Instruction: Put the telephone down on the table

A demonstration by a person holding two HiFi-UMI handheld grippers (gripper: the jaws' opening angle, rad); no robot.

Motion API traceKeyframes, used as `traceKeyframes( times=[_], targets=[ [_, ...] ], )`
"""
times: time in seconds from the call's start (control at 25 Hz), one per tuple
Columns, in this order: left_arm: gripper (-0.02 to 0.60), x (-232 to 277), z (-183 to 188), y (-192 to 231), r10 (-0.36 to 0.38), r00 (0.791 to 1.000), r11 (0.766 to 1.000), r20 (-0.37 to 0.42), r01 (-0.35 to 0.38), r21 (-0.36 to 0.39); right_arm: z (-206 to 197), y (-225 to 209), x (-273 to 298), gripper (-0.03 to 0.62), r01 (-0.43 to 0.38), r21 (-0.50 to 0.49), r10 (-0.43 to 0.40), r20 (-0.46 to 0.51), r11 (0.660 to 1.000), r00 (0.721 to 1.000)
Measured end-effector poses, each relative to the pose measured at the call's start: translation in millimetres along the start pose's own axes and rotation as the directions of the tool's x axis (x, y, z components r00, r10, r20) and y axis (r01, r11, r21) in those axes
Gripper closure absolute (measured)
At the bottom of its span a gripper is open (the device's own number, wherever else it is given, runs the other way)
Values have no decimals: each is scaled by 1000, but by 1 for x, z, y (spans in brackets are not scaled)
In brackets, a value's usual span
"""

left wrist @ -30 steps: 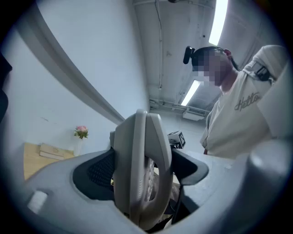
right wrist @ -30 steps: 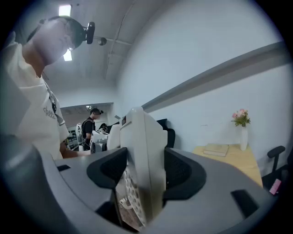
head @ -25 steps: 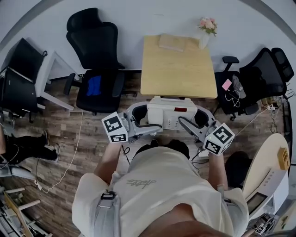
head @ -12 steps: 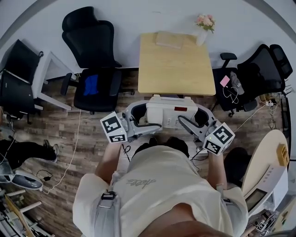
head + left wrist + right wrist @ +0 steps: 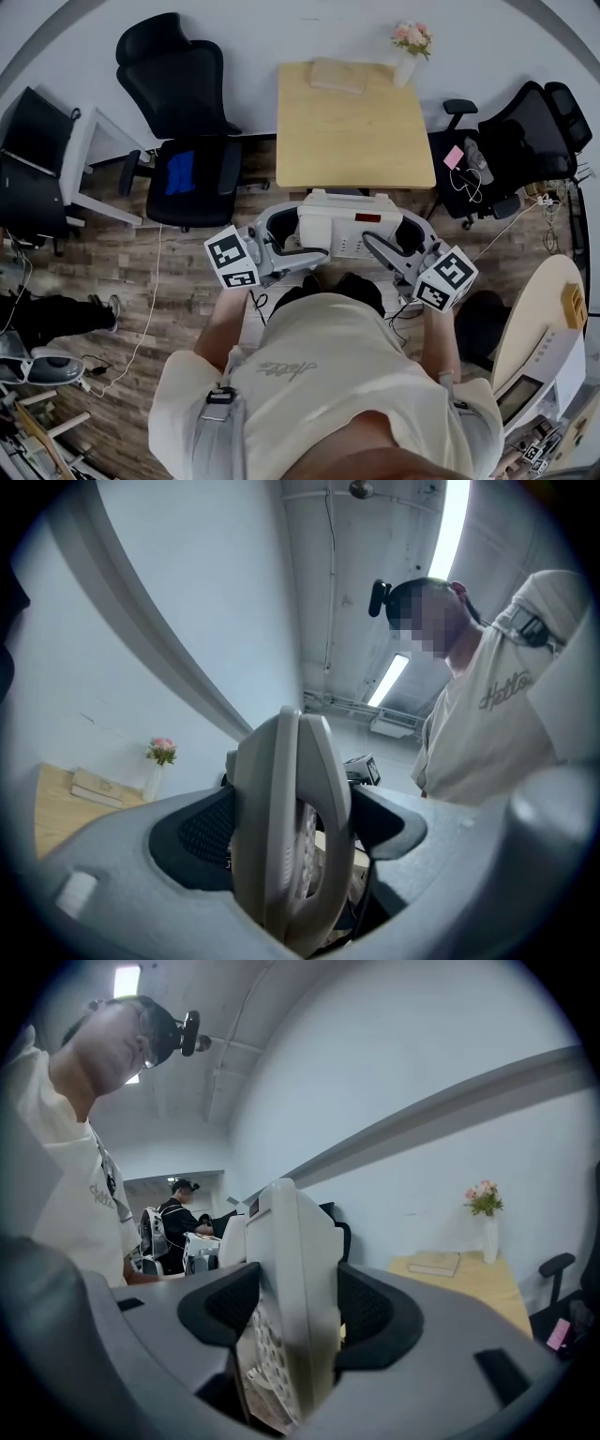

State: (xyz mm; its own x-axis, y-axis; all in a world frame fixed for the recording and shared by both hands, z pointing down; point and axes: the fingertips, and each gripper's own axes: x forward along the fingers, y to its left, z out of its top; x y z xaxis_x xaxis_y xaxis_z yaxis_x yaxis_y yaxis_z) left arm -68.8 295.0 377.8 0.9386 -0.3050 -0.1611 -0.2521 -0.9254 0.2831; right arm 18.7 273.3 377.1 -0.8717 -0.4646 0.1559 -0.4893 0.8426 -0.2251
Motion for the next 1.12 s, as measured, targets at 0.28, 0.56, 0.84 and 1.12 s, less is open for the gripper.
traceKeyframes(
  times=[0.28,0.56,0.84,1.12],
  targets=[
    [193,1,1,7,-12,1000,1000,-1,12,-7,1,-5,4,350,14,8,-14,-2,1000,1000],
    [193,6,5,15,-29,1000,999,-6,29,-18,5,-13,5,350,37,19,-37,-4,999,999],
    [193,15,7,29,-18,1000,999,-4,17,-33,6,-29,9,350,30,51,-30,9,998,1000],
    [193,37,29,47,12,1000,1000,-16,-12,-1,23,-57,10,350,-9,85,3,65,996,998]
  ],
)
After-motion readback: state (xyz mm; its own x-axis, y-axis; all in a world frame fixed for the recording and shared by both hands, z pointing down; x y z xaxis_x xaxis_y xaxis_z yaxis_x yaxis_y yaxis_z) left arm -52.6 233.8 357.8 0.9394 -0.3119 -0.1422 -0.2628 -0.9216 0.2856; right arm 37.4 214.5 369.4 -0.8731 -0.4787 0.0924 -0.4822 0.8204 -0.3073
